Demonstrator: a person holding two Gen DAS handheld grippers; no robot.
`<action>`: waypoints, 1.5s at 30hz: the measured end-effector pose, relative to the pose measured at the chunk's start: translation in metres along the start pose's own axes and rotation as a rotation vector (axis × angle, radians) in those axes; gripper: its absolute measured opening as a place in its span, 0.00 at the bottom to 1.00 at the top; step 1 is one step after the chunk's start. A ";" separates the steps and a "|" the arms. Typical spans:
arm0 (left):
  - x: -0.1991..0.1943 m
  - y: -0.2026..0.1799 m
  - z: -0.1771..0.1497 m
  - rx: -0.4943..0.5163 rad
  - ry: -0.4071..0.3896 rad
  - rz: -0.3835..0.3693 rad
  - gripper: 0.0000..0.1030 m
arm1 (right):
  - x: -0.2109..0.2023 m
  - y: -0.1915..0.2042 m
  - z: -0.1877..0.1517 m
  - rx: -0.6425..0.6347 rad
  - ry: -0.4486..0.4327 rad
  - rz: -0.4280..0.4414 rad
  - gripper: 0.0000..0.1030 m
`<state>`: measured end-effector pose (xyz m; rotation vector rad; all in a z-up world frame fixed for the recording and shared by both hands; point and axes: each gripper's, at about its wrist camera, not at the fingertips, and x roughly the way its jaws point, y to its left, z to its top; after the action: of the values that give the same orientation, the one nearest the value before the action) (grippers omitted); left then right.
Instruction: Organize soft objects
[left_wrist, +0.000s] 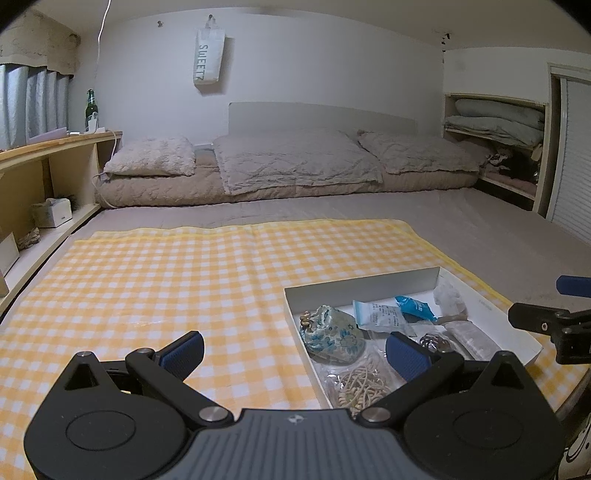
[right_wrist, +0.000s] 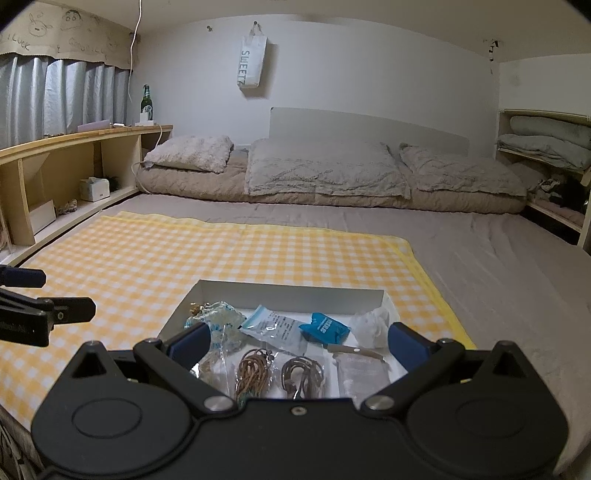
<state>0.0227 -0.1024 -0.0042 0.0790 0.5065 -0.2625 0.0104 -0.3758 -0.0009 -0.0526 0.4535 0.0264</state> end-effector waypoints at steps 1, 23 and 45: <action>0.000 0.000 0.000 -0.001 0.000 0.001 1.00 | 0.000 0.000 0.000 -0.002 0.000 0.001 1.00; -0.001 -0.002 -0.002 0.005 0.005 -0.004 1.00 | 0.000 0.005 -0.002 -0.016 0.003 0.002 1.00; -0.002 0.000 -0.002 0.004 0.005 -0.006 1.00 | 0.002 0.006 -0.003 -0.025 0.003 0.006 1.00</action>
<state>0.0199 -0.1019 -0.0047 0.0815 0.5113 -0.2693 0.0104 -0.3704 -0.0047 -0.0760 0.4566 0.0377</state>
